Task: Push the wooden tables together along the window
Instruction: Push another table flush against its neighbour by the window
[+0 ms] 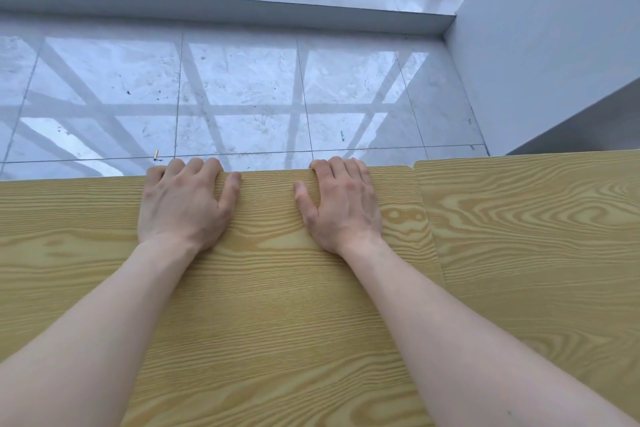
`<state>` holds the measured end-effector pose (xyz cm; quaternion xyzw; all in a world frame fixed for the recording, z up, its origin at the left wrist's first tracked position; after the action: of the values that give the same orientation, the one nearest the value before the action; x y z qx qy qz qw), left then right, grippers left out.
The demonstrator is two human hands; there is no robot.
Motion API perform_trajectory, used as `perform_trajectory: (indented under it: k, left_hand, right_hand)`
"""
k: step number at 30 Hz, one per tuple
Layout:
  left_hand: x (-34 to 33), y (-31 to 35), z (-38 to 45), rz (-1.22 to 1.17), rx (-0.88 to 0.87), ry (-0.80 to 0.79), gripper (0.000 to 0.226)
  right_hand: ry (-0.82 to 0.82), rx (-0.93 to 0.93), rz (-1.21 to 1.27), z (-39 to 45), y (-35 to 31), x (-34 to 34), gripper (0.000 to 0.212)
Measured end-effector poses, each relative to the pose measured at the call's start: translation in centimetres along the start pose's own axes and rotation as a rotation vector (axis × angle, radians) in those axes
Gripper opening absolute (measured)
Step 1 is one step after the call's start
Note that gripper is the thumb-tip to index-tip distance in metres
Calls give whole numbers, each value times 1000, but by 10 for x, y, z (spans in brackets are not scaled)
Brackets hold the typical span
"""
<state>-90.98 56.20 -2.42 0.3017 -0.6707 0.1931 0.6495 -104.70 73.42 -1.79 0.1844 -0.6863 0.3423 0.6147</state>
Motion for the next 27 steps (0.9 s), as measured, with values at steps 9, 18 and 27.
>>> perform_trajectory:
  k: [9,18,27]
  left_hand:
    - [10,2,-13,-51,4,200,41]
    - [39,28,-100,-92,-9,187,53]
    - [23,61,-256,-159,-128,150,60]
  right_hand:
    - [12,34,27,-1,2,-3,62]
    - [69,100,128,-91,8,19,59]
    - [101,-6,126,-283,19,24,56]
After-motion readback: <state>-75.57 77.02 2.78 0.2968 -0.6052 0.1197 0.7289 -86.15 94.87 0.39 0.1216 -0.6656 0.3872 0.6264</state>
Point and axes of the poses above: each hand's wrist, its own z-axis towards the middle knuckle, its own x-axis out of the back of the hand, y = z × x, the point moved 2 cm from there along z, towards the middle knuckle, and after that the axes turned 1 degree about z, right-handed, at the moved point
